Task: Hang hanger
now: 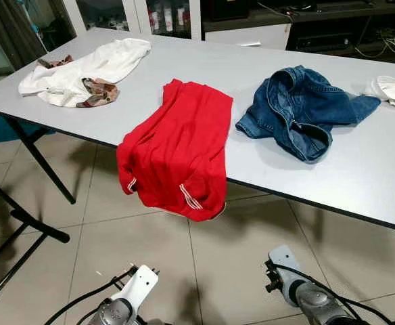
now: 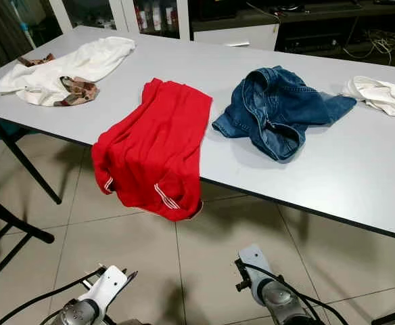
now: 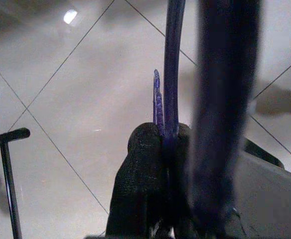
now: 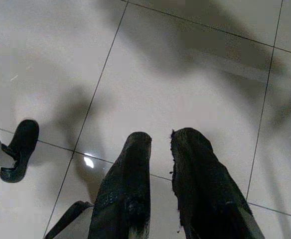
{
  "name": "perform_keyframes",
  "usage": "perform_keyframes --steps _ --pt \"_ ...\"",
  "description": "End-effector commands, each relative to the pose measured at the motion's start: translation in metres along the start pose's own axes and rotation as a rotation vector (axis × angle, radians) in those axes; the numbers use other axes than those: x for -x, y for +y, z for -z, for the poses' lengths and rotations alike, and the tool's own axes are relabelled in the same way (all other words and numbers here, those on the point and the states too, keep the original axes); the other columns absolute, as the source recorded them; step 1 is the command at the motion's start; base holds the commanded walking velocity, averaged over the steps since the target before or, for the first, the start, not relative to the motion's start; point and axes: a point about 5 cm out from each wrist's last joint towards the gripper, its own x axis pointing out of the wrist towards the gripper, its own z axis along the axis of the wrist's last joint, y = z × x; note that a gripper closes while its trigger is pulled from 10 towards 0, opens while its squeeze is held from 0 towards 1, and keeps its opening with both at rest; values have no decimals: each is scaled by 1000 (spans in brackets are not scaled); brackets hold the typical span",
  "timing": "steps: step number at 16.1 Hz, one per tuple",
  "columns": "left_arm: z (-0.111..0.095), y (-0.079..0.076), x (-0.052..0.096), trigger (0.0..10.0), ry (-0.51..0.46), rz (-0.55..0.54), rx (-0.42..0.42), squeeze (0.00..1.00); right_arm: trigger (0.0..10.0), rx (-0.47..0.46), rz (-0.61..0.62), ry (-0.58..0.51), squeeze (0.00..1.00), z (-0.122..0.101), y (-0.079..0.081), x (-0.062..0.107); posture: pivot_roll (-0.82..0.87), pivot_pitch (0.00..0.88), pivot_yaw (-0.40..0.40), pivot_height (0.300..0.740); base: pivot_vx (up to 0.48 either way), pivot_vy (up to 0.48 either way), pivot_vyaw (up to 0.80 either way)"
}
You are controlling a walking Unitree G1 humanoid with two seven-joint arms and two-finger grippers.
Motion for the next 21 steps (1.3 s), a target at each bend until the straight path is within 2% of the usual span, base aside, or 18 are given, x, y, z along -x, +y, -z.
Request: perform_keyframes --steps 1,5,7,10,12,18,21 --pt "4 6 1 10000 16 -21 15 0 10000 -13 -3 7 0 2 3 0 -79 0 83 736 0 0 0" --pt "11 6 4 10000 35 -16 6 0 10000 -24 3 -13 0 -5 3 -2 -83 0 90 736 0 0 0" --pt "10 6 3 10000 28 -30 42 0 10000 -26 5 -7 0 -3 3 -2 -81 0 85 736 0 0 0" --pt "6 2 2 10000 16 -3 22 0 10000 -69 34 -35 0 -10 -5 -2 -89 0 91 736 0 0 0" --pt "0 4 0 10000 1 -23 57 0 10000 -61 21 -10 0 -3 -2 -1 -75 0 78 736 0 0 0" --pt "2 4 0 10000 12 -16 41 0 10000 -65 21 -33 0 -12 -2 -3 -87 0 82 736 0 0 0" --pt "4 3 1 10000 17 -14 40 0 10000 -64 16 -19 0 -6 0 -2 -83 0 89 736 0 0 0"
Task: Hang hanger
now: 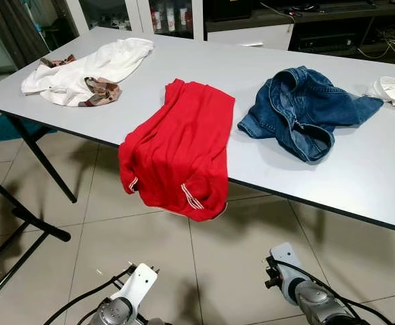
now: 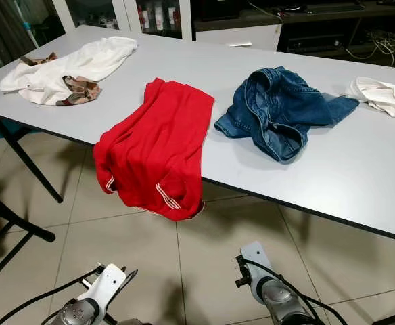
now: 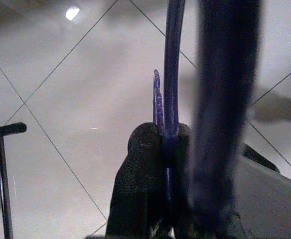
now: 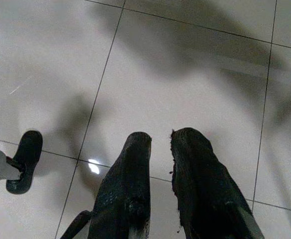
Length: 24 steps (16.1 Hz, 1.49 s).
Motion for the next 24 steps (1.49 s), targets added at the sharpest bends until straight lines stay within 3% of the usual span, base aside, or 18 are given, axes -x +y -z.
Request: perform_keyframes --steps 1,6,14,20,24 --pt "7 2 2 10000 24 -6 -5 0 10000 -3 -2 1 0 1 2 0 -83 0 89 736 0 0 0" --pt "9 9 4 10000 26 -18 -11 0 10000 -35 12 -3 0 -2 2 -1 -62 0 93 736 0 0 0" --pt "13 3 4 10000 31 -16 3 0 10000 -3 -11 -13 0 -8 3 -3 -52 0 73 736 0 0 0" --pt "9 5 3 10000 23 -24 7 0 10000 6 -2 -6 0 -7 -2 -2 -51 0 73 736 0 0 0" --pt "7 9 3 10000 15 -43 18 0 10000 29 -37 -19 0 -12 5 -4 -19 0 52 736 0 0 0"
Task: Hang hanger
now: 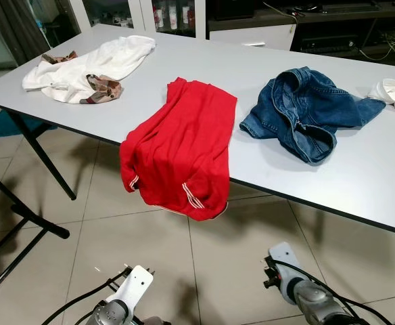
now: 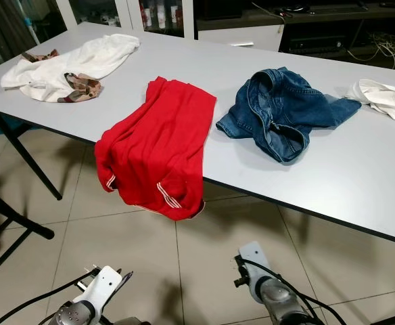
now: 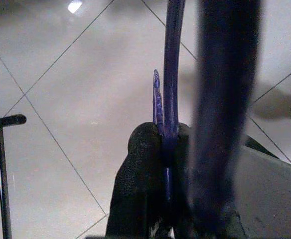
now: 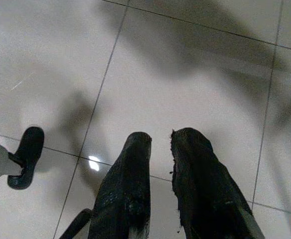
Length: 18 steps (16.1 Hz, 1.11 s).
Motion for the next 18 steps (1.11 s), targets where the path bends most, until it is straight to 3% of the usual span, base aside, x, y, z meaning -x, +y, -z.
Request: perform_keyframes --steps 1,9,11,15,18 --pt "1 4 0 10000 1 -24 12 0 10000 21 -7 -14 0 -8 0 -2 -19 0 52 736 0 0 0" --pt "1 3 1 10000 -12 -38 25 0 10000 11 11 -10 0 -5 -2 -1 -62 0 80 736 0 0 0" --pt "-8 6 -1 10000 -48 -47 54 0 10000 -12 26 -50 0 -11 -3 -2 -84 0 95 736 0 0 0" --pt "-54 22 -9 10000 -219 -116 206 0 10000 -17 23 -214 0 -40 0 -4 -111 0 107 736 0 0 200" --pt "-60 24 -9 10000 -251 -121 228 0 10000 -1 13 -236 0 -43 0 -4 -109 0 111 736 0 0 800"
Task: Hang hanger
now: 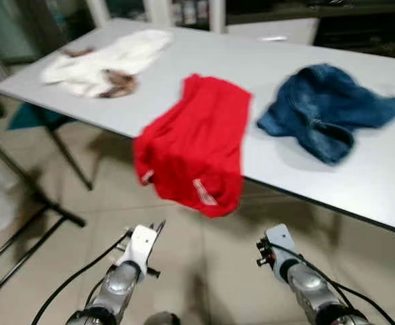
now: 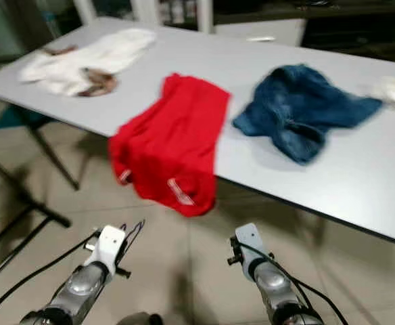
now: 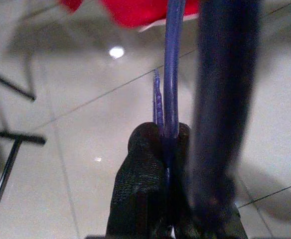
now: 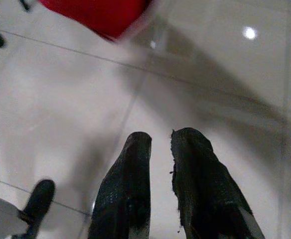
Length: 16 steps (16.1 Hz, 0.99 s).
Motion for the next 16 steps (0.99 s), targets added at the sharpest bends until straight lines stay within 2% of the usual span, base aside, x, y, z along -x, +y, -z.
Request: perform_keyframes --steps 1,5,8,16 --pt "6 3 3 10000 6 -9 25 0 10000 13 -8 -21 0 -6 1 -2 -113 0 115 736 0 0 800" --pt "11 1 6 10000 7 6 17 0 10000 14 -3 -54 0 -10 -1 -2 -129 0 121 736 0 0 800" --pt "4 -3 3 10000 -21 20 13 0 10000 19 17 -65 0 -11 -6 -1 -138 0 119 736 0 0 800" --pt "-4 -8 0 10000 -44 37 8 0 10000 110 5 -135 0 -25 -5 -3 -150 0 115 736 0 0 800"
